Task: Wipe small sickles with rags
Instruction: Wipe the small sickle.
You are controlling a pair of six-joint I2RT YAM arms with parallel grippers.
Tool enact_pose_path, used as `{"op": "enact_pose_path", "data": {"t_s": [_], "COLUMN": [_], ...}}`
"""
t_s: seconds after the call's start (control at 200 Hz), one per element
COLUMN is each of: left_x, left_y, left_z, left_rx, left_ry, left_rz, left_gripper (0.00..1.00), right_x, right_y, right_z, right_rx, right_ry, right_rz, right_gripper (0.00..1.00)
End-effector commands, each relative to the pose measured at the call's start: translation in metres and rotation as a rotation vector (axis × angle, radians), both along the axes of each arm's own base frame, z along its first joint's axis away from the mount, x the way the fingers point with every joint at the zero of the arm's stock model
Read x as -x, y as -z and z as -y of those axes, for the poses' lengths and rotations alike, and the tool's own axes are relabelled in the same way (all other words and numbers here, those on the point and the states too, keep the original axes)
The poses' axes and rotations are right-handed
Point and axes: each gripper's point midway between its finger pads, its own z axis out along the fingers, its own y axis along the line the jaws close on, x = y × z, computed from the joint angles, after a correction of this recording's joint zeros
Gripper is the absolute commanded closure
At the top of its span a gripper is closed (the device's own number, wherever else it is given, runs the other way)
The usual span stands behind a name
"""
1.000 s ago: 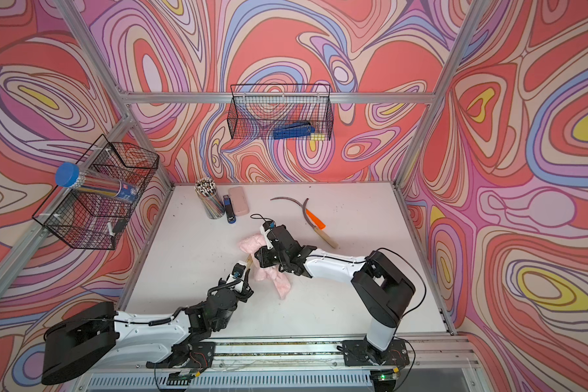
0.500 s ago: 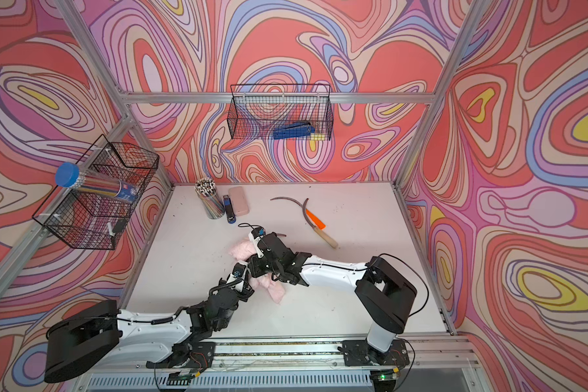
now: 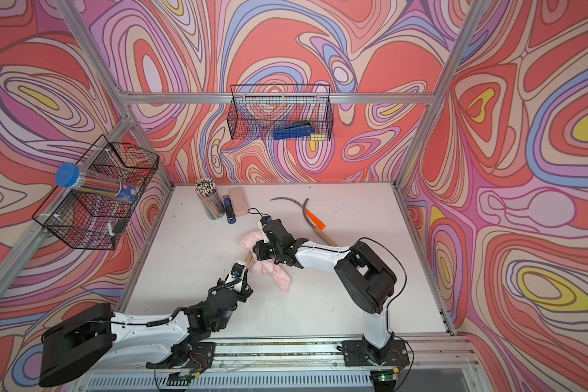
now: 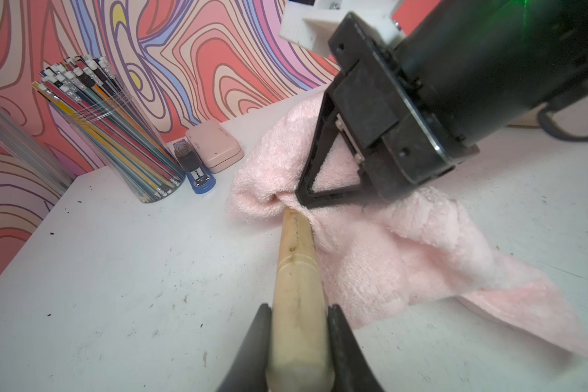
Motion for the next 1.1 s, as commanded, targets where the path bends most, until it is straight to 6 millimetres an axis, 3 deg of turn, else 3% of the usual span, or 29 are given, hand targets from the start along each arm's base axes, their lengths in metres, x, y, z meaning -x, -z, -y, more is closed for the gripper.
{"op": "enact_pose_path", "data": {"t_s": [0.0, 0.25, 0.355, 0.411, 0.576, 0.691, 0.961, 1.096], "left_x": [-0.001, -0.002, -0.001, -0.001, 0.0, 0.0, 0.001, 0.002], "left_y": [-0.02, -0.02, -0.019, -0.02, -0.021, -0.022, -0.022, -0.023], "left_z": [0.012, 0.011, 0.011, 0.01, 0.01, 0.01, 0.008, 0.006], "left_rx": [0.086, 0.08, 0.079, 0.082, 0.095, 0.095, 0.098, 0.102], "left_ry": [0.034, 0.029, 0.031, 0.03, 0.038, 0.038, 0.034, 0.033], "left_rz": [0.04, 0.044, 0.042, 0.042, 0.042, 0.042, 0.042, 0.043], "left_gripper": [1.0, 1.0, 1.0, 1.0, 1.0, 1.0, 1.0, 1.0], "right_x": [0.013, 0.074, 0.085, 0.087, 0.078, 0.06, 0.001, -0.015], "right_y": [0.008, -0.03, -0.041, -0.037, -0.019, 0.0, 0.044, 0.051], "right_z": [-0.012, -0.047, -0.048, -0.045, -0.041, -0.034, 0.015, 0.032], "right_rx": [0.021, -0.046, -0.081, -0.08, -0.032, -0.001, 0.067, 0.09], "right_ry": [-0.05, -0.175, -0.187, -0.185, -0.149, -0.104, 0.056, 0.112], "right_rz": [-0.03, 0.04, 0.054, 0.05, 0.042, 0.014, -0.06, -0.065], "right_gripper": [1.0, 1.0, 1.0, 1.0, 1.0, 1.0, 1.0, 1.0]}}
